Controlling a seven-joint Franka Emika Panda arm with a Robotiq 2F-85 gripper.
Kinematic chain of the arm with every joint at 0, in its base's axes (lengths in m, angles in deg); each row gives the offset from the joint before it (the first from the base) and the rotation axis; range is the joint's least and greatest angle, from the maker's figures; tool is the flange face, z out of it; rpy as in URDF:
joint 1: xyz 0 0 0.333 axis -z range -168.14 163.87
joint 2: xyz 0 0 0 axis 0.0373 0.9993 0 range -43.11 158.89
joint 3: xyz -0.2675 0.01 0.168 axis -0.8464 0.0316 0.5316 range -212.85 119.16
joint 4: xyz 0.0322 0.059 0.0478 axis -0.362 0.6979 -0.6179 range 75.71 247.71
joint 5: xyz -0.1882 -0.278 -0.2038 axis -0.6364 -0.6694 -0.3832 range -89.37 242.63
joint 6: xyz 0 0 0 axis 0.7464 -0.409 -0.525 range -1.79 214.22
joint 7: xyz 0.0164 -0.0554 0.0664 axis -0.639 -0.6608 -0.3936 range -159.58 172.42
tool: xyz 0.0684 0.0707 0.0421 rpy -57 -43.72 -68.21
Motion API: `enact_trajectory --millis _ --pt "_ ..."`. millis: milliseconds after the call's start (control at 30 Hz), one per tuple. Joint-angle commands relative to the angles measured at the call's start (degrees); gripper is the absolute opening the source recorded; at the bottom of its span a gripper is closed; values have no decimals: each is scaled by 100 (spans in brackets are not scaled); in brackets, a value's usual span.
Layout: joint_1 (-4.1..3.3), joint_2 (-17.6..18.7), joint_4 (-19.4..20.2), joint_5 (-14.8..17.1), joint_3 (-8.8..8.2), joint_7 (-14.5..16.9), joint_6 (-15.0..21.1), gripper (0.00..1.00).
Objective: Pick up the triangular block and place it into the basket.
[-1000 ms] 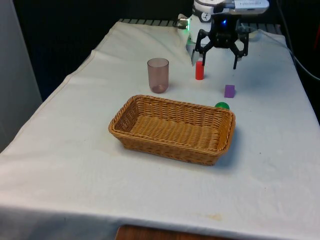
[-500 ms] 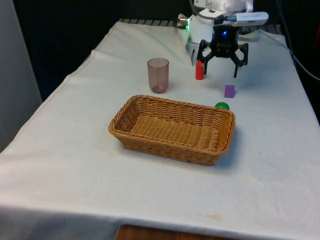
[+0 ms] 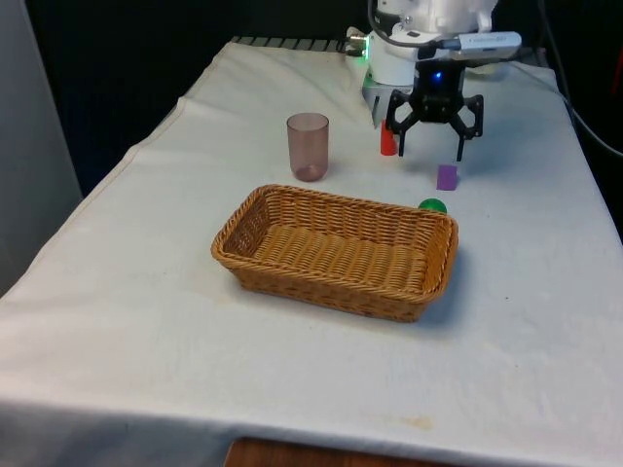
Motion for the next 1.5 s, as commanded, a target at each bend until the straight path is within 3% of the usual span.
enact_trajectory --millis 0,67,100,133,400,633,700,733,933,967,1000,1267,1300,1367,1467 --pt "29 23 23 132 120 80 109 100" --pt "29 69 11 109 132 80 143 100" --pt "-6 52 -6 0 34 17 57 100" --pt "23 80 6 97 132 74 143 100" --pt "-11 86 -34 -6 132 6 69 100" --pt "-57 126 -74 11 264 -138 80 100" --pt "-29 92 -52 -6 269 -109 69 100" --pt "-57 143 -86 0 292 -178 80 100" --pt "-63 315 -183 -40 275 -229 92 100" --pt "-34 281 -160 -6 327 -178 69 100" --pt "-63 344 -212 -34 275 -229 86 100" --pt "-63 361 -235 -11 292 -252 69 100" --pt "-34 367 -241 -6 315 -201 69 100" --pt "-63 367 -246 -11 298 -269 63 100" --pt "-63 367 -246 -17 298 -286 63 91"
